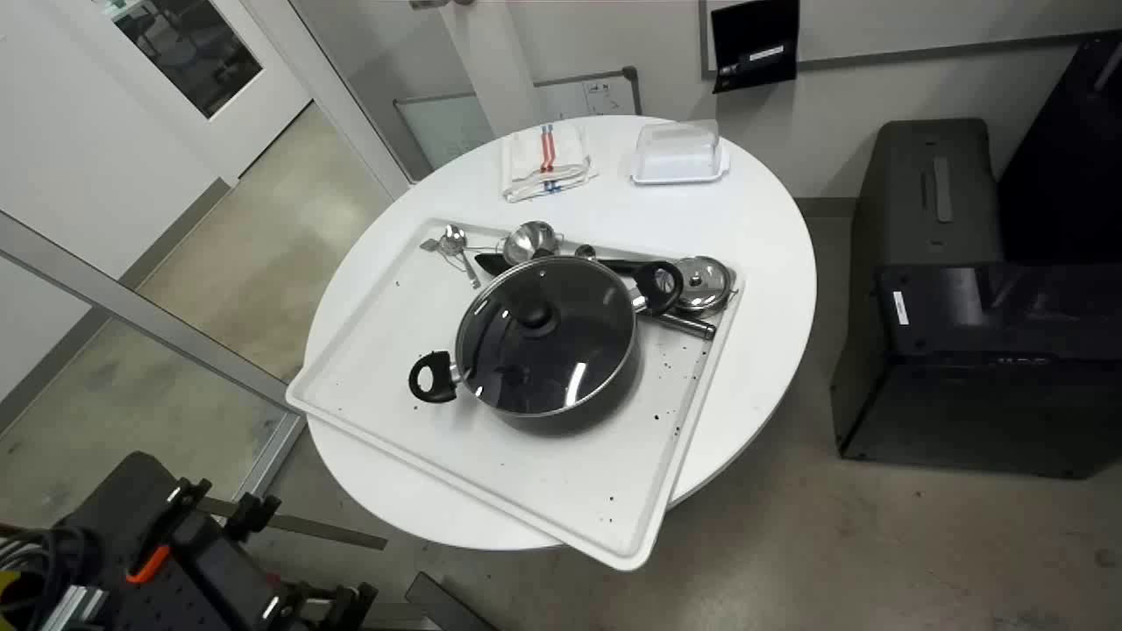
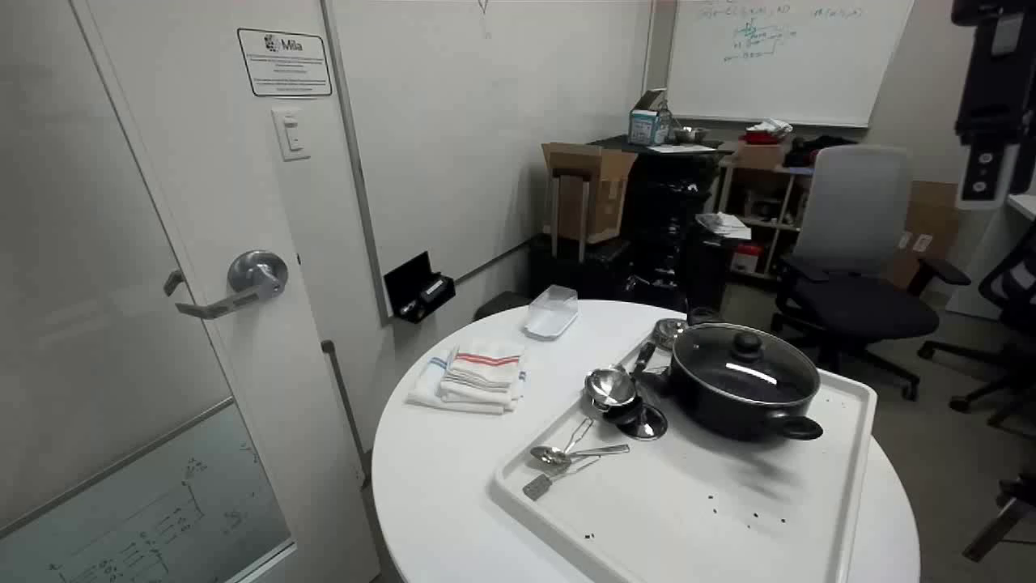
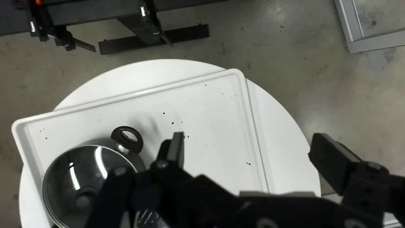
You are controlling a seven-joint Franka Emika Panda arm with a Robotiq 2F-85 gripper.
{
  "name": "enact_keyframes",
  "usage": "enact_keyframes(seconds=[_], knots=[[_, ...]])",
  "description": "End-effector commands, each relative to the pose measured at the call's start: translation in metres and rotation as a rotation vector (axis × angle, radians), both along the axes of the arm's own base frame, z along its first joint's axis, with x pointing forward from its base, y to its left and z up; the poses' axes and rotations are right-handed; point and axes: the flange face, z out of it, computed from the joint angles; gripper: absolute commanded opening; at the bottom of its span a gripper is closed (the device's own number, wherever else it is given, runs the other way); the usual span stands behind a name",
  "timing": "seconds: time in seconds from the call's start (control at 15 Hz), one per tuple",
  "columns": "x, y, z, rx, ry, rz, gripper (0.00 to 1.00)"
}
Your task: Remove the lid from the table
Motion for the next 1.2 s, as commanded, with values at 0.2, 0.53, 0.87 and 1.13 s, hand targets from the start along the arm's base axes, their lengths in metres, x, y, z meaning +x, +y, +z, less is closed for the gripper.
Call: enact_keyframes(seconds=[0.2, 0.53, 0.87, 1.13], knots=[[0.0, 0.0, 0.0, 0.0, 0.0, 0.0, 1.0], [0.002, -0.001, -0.001, 0.002, -0.005, -0.004, 1.0], [0.019, -0.014, -0.017, 0.003, -0.084, -0.058, 1.0], [0.04, -0.035, -0.041, 0.004, -0.151, -0.131, 1.0]])
